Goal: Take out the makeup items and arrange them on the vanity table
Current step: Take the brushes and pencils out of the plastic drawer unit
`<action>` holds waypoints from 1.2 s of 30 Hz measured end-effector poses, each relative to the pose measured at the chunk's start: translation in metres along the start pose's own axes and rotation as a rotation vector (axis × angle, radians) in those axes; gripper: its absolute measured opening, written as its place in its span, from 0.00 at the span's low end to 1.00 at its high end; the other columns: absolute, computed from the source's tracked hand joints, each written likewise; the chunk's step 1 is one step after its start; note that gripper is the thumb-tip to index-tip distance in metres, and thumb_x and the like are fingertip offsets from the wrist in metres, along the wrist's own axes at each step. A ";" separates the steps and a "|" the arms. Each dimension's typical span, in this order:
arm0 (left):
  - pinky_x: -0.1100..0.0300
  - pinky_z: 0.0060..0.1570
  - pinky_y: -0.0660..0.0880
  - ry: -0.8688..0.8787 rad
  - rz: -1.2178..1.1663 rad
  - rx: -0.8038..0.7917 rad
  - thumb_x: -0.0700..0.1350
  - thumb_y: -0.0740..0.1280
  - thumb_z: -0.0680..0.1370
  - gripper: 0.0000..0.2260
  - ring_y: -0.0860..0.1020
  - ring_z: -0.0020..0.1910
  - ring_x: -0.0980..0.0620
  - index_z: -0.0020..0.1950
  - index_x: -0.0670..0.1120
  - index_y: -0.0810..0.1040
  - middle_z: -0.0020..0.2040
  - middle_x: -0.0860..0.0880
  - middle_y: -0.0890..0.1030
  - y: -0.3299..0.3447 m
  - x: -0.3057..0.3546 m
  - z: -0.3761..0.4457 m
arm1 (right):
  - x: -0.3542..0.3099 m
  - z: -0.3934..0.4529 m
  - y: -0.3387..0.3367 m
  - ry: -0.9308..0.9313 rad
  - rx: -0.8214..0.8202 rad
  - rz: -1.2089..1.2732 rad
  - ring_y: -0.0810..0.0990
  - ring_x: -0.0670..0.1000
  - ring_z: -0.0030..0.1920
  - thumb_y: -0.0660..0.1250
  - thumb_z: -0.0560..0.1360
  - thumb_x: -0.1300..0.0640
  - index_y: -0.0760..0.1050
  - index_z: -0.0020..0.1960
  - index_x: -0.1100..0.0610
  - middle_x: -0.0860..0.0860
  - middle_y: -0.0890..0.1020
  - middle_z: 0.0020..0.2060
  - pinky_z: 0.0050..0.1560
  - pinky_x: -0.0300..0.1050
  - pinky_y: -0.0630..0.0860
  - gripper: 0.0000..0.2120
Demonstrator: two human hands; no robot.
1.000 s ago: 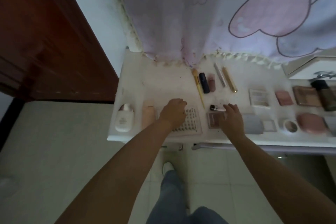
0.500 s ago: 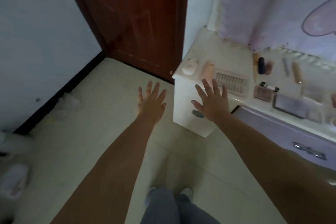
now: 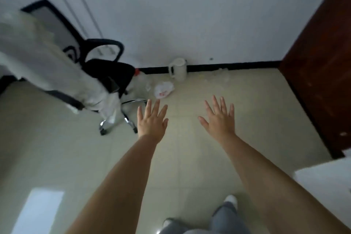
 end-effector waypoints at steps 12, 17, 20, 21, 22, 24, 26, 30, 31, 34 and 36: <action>0.46 0.71 0.38 -0.931 -0.236 0.012 0.54 0.48 0.81 0.23 0.39 0.75 0.48 0.75 0.55 0.47 0.77 0.52 0.44 0.077 -0.357 -0.211 | -0.447 0.002 0.049 -0.853 -0.047 -0.075 0.43 0.56 0.75 0.52 0.76 0.40 0.48 0.74 0.47 0.52 0.47 0.76 0.72 0.59 0.40 0.30; 0.46 0.72 0.40 -1.206 -0.235 -0.035 0.54 0.46 0.81 0.22 0.39 0.75 0.48 0.75 0.56 0.45 0.77 0.52 0.43 0.107 -0.472 -0.264 | -0.607 0.000 0.080 -1.082 -0.085 -0.118 0.41 0.55 0.75 0.50 0.76 0.39 0.47 0.74 0.47 0.52 0.46 0.76 0.72 0.58 0.40 0.30; 0.47 0.72 0.42 -1.326 -0.212 -0.052 0.54 0.46 0.81 0.22 0.39 0.75 0.48 0.75 0.55 0.45 0.77 0.52 0.43 0.113 -0.557 -0.281 | -0.709 0.010 0.089 -1.181 -0.106 -0.120 0.40 0.55 0.75 0.49 0.77 0.39 0.45 0.74 0.46 0.51 0.45 0.76 0.72 0.58 0.39 0.29; 0.47 0.72 0.42 -1.359 -0.207 -0.054 0.54 0.46 0.81 0.23 0.39 0.75 0.48 0.75 0.55 0.45 0.77 0.51 0.43 0.111 -0.586 -0.284 | -0.743 0.014 0.089 -1.212 -0.106 -0.121 0.40 0.55 0.75 0.49 0.77 0.39 0.45 0.74 0.46 0.51 0.45 0.76 0.72 0.58 0.40 0.29; 0.47 0.72 0.42 -1.395 -0.207 -0.052 0.54 0.47 0.81 0.23 0.39 0.75 0.47 0.75 0.55 0.45 0.77 0.51 0.43 0.108 -0.613 -0.288 | -0.776 0.019 0.088 -1.244 -0.097 -0.122 0.41 0.55 0.75 0.49 0.77 0.39 0.46 0.74 0.46 0.51 0.45 0.76 0.72 0.58 0.40 0.29; 0.48 0.72 0.42 -1.468 -0.204 -0.028 0.53 0.47 0.81 0.23 0.39 0.75 0.47 0.75 0.55 0.45 0.77 0.51 0.43 0.099 -0.667 -0.294 | -0.842 0.029 0.080 -1.293 -0.058 -0.108 0.41 0.55 0.75 0.49 0.77 0.39 0.46 0.74 0.47 0.51 0.45 0.76 0.72 0.57 0.40 0.29; 0.48 0.72 0.41 -1.514 -0.201 0.002 0.53 0.47 0.81 0.23 0.39 0.75 0.47 0.75 0.55 0.46 0.77 0.51 0.44 0.091 -0.716 -0.300 | -0.903 0.037 0.072 -1.321 -0.033 -0.092 0.41 0.55 0.75 0.48 0.77 0.39 0.45 0.74 0.47 0.52 0.45 0.76 0.72 0.57 0.40 0.29; 0.49 0.72 0.42 -1.585 -0.205 0.005 0.52 0.48 0.81 0.22 0.40 0.75 0.48 0.75 0.56 0.47 0.77 0.52 0.45 0.094 -0.798 -0.314 | -1.001 0.038 0.076 -1.393 -0.036 -0.106 0.41 0.55 0.75 0.47 0.77 0.39 0.45 0.74 0.47 0.52 0.45 0.76 0.72 0.57 0.39 0.29; 0.49 0.72 0.42 -1.604 -0.208 0.002 0.52 0.48 0.81 0.22 0.40 0.75 0.48 0.75 0.56 0.47 0.77 0.52 0.44 0.099 -0.820 -0.317 | -1.026 0.038 0.080 -1.414 -0.029 -0.116 0.41 0.55 0.75 0.47 0.77 0.39 0.45 0.74 0.47 0.52 0.45 0.76 0.73 0.57 0.40 0.29; 0.49 0.72 0.42 -1.631 -0.211 -0.010 0.52 0.47 0.81 0.22 0.40 0.75 0.48 0.75 0.56 0.46 0.77 0.52 0.44 0.112 -0.893 -0.327 | -1.109 0.041 0.089 -1.439 -0.012 -0.139 0.42 0.55 0.75 0.47 0.77 0.39 0.45 0.74 0.47 0.52 0.45 0.76 0.73 0.57 0.41 0.29; 0.48 0.72 0.43 -1.648 -0.212 0.001 0.52 0.48 0.81 0.22 0.40 0.75 0.48 0.75 0.56 0.46 0.77 0.52 0.44 0.119 -0.948 -0.336 | -1.169 0.040 0.094 -1.441 -0.012 -0.140 0.42 0.54 0.75 0.48 0.77 0.39 0.45 0.74 0.47 0.52 0.45 0.76 0.73 0.57 0.41 0.29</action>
Point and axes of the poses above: each hand's wrist, its own z-axis towards the middle knuckle, its own y-axis out of the palm, x = y × z, the point moved 3 cm from there along z, towards the middle knuckle
